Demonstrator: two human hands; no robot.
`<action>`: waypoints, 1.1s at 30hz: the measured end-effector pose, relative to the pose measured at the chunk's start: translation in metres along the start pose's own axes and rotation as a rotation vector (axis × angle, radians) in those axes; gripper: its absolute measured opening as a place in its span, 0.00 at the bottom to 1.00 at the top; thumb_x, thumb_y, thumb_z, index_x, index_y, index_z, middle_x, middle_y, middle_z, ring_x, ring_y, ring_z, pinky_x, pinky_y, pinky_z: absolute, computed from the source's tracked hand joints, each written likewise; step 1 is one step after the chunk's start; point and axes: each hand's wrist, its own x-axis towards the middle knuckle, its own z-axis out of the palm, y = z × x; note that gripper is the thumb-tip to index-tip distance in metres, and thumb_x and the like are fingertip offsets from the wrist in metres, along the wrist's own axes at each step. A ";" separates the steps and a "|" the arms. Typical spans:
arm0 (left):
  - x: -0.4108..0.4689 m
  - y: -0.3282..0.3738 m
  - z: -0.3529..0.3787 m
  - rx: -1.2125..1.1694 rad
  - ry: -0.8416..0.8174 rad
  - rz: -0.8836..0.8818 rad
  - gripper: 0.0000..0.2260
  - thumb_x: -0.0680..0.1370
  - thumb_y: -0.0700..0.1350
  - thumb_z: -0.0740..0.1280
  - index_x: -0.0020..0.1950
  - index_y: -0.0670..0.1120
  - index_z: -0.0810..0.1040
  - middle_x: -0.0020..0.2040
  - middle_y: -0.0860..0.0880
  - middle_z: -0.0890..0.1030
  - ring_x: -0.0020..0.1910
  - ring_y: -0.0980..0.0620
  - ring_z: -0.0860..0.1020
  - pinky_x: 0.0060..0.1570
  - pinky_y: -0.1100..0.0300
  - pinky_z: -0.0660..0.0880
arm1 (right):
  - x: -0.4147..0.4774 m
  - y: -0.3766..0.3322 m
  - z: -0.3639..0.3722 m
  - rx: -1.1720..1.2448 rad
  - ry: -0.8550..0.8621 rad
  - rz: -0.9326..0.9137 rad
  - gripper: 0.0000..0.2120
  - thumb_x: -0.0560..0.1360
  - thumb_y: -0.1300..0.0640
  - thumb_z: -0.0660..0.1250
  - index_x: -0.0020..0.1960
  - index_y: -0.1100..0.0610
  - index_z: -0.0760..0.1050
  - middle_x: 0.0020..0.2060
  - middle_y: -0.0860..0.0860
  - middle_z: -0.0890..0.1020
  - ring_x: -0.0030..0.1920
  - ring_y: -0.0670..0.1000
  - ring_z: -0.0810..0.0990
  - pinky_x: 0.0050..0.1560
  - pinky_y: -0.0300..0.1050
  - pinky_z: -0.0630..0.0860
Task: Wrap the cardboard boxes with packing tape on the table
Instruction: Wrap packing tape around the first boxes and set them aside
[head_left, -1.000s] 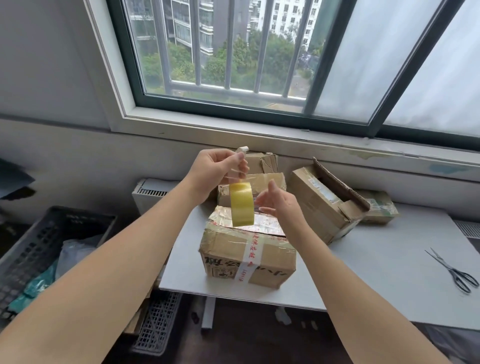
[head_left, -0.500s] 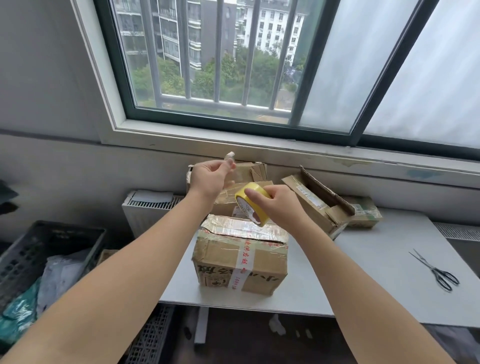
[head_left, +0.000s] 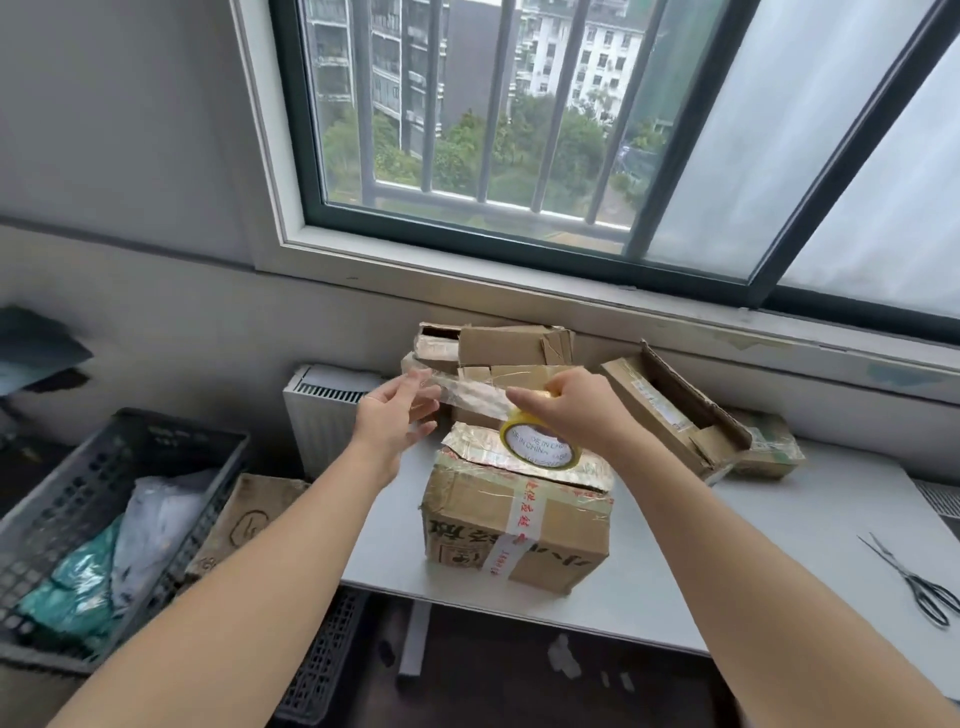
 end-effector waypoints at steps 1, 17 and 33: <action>-0.002 -0.010 -0.004 0.037 -0.032 0.008 0.12 0.84 0.49 0.66 0.66 0.51 0.81 0.55 0.50 0.86 0.58 0.49 0.81 0.54 0.51 0.79 | 0.001 -0.003 0.002 -0.022 -0.011 -0.009 0.29 0.76 0.32 0.67 0.42 0.60 0.83 0.33 0.51 0.85 0.33 0.50 0.83 0.35 0.46 0.78; 0.013 -0.084 -0.022 0.621 -0.300 0.163 0.44 0.78 0.37 0.70 0.81 0.68 0.49 0.63 0.61 0.79 0.64 0.60 0.76 0.54 0.72 0.73 | 0.016 0.021 0.024 -0.174 -0.127 0.072 0.34 0.74 0.31 0.67 0.45 0.66 0.81 0.35 0.59 0.84 0.31 0.51 0.76 0.32 0.47 0.68; 0.021 -0.106 -0.018 0.473 -0.198 0.192 0.34 0.82 0.41 0.66 0.79 0.68 0.57 0.62 0.62 0.79 0.66 0.58 0.74 0.62 0.57 0.71 | 0.023 0.041 0.049 -0.260 -0.217 0.137 0.31 0.74 0.29 0.66 0.37 0.59 0.74 0.29 0.53 0.75 0.30 0.50 0.73 0.32 0.47 0.65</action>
